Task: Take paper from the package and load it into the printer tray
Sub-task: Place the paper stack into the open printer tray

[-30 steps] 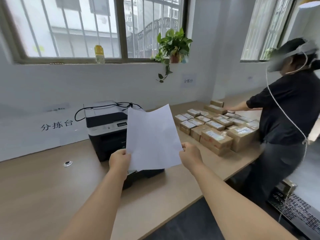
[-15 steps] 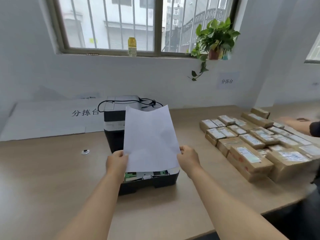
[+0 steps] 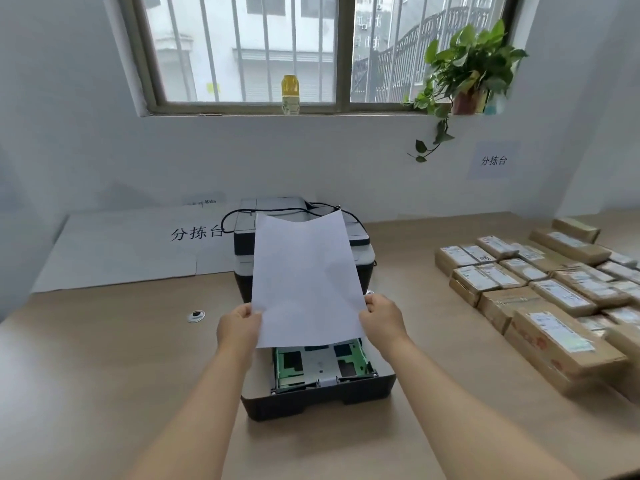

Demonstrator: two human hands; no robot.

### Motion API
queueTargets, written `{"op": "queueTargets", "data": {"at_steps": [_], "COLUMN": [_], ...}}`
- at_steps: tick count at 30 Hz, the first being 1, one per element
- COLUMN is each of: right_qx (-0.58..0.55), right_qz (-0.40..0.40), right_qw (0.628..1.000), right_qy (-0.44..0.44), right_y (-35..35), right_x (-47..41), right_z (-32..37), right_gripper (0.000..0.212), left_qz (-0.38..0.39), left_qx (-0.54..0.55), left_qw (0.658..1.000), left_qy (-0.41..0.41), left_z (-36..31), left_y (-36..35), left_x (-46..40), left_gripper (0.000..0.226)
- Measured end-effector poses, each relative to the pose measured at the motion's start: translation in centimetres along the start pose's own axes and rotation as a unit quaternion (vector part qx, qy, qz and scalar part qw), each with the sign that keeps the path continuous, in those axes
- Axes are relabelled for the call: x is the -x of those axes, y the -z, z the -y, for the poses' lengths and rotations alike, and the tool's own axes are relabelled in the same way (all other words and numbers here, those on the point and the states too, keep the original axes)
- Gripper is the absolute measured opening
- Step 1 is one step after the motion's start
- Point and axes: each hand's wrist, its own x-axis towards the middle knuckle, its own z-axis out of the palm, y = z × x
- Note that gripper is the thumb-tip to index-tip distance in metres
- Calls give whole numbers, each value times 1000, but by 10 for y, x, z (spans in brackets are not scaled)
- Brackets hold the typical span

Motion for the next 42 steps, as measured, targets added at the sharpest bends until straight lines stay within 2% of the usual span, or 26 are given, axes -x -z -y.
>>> {"op": "queueTargets", "data": {"at_steps": [3,8,13,17,24,33,42], "right_qx": [-5,-23,-56,-66,-82,-97,-104], "right_qz": [-9,24,52,55,24,-5,-23], "right_qw": [1000,999,996,995,996,995,994], "right_qy": [-13,-30,-42,-43,-16,4,-21], "right_y": [-1,2,-1,0,-13,-29,-48], "right_x": [-11,-27,-41,-47,-33,-11,8], "right_z": [-5,-14,-26,-41,-75,-142,-199], "right_gripper": [26,23,37,36,32,29,39], "left_qz": [8,29,36,60,78,129,107], "left_qx": [-2,29,43,43,23,43,-2], "left_qw": [1000,999,998,997,995,990,994], "left_qy": [-4,-14,-19,-31,-53,-29,-12], "left_z": [5,10,16,26,64,117,184], "left_y": [-7,-18,-25,-28,-26,-31,-35], "left_x": [-14,-22,-30,-30,-24,-15,-5], "left_gripper": [15,17,17,16,16,21,19]}}
